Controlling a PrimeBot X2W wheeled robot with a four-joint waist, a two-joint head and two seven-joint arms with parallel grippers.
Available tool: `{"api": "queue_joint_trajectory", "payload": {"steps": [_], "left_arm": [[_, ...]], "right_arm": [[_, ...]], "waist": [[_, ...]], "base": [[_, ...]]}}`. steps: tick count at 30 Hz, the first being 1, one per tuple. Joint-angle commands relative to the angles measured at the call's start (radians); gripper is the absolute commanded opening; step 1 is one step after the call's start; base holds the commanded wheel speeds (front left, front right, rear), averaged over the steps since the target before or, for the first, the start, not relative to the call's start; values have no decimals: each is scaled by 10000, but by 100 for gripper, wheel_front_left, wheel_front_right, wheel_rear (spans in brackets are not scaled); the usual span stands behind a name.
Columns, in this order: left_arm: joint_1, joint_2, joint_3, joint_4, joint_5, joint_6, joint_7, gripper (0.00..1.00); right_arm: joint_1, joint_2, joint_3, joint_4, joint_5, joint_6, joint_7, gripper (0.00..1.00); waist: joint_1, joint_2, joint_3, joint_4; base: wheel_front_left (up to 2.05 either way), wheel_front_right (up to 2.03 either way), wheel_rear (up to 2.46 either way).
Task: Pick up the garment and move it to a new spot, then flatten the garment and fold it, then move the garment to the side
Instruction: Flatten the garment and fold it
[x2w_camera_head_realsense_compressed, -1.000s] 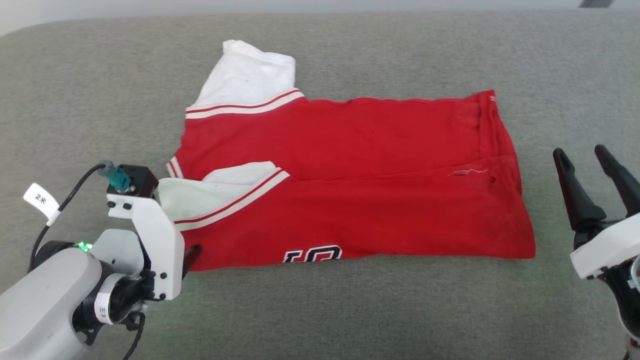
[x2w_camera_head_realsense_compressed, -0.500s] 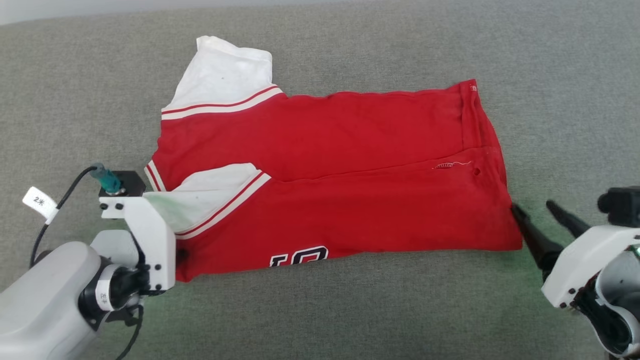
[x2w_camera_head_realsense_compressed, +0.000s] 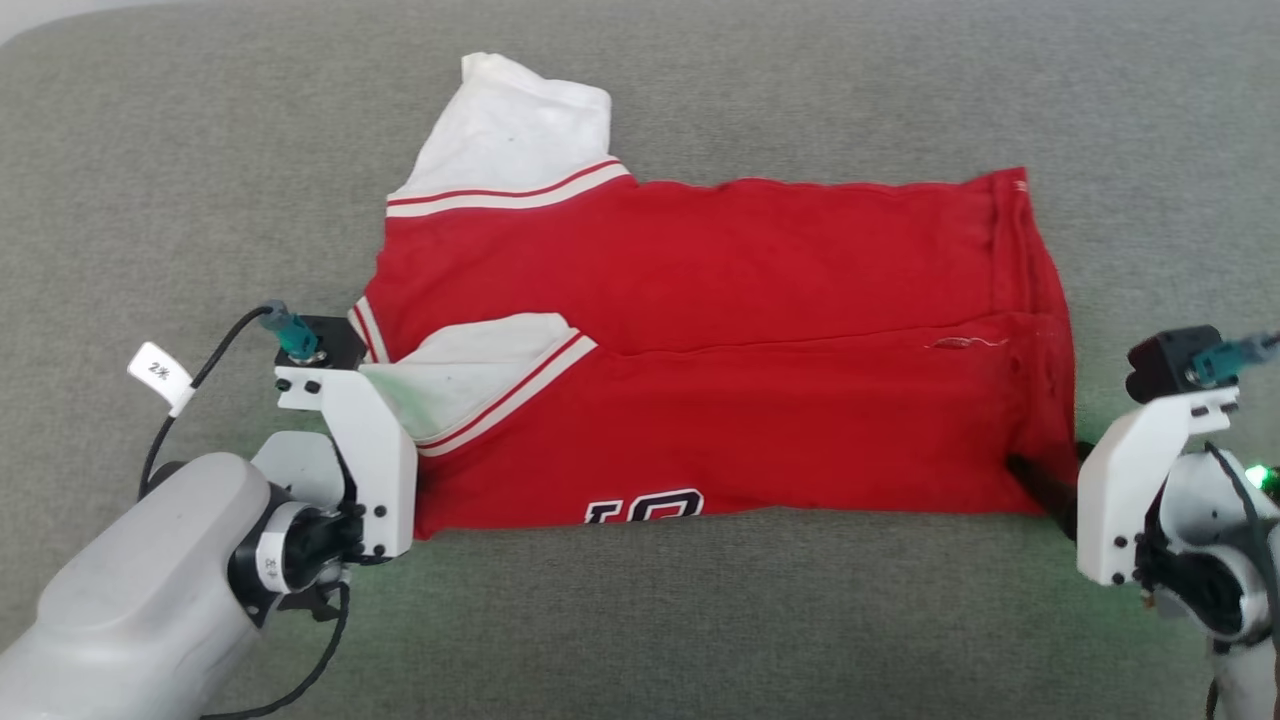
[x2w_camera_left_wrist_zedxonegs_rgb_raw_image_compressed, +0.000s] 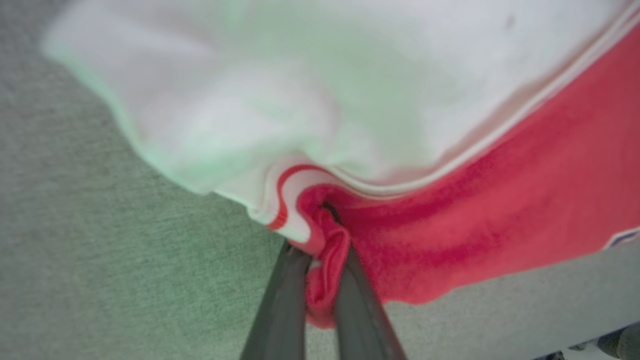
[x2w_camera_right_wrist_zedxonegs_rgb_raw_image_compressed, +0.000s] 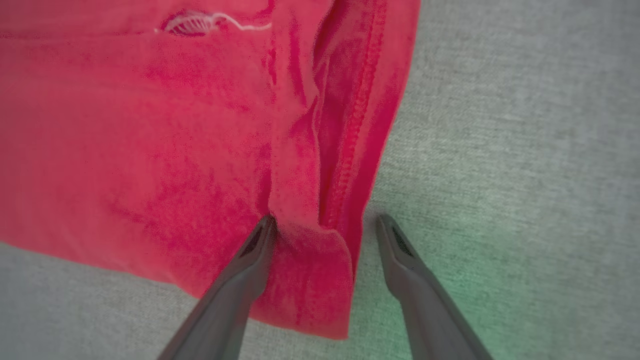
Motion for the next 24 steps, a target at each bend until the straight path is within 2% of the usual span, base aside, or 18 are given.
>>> {"api": "queue_joint_trajectory", "payload": {"steps": [1,2,3,8,14,19,24], "left_arm": [[237,-405,-301,195,136,-114,-12,0],[184,-477,-293,240,141,-121,-54,0],[148,-541,-285,287,136,-163,-100,0],[175,-545,-189,533,42,-229,-253,0],[343,-53,80,33,-220,-65,-96,0],[502,677,289,-1190,-277,532,191,0],[980,1486,389,-2806,-323,1361,526,0]], "right_arm": [[174,104,347,469,38,0,419,100],[135,57,503,594,69,0,584,44],[72,-22,590,692,52,1,656,0],[-153,-309,664,667,396,-2,853,0],[-153,-842,334,-379,844,-2,1252,0],[180,-1129,-87,-1391,1147,-2,1788,0],[807,-1295,-556,-2536,1515,-3,2537,0]], "waist": [[0,-1,52,97],[0,-1,72,149],[0,-1,92,201],[0,-1,100,358],[0,-1,-64,452],[0,-1,-217,558],[0,-1,-282,657]], "base": [[0,0,0],[0,0,0],[0,0,0],[0,0,0],[0,0,0],[0,0,0],[0,0,0]]}}
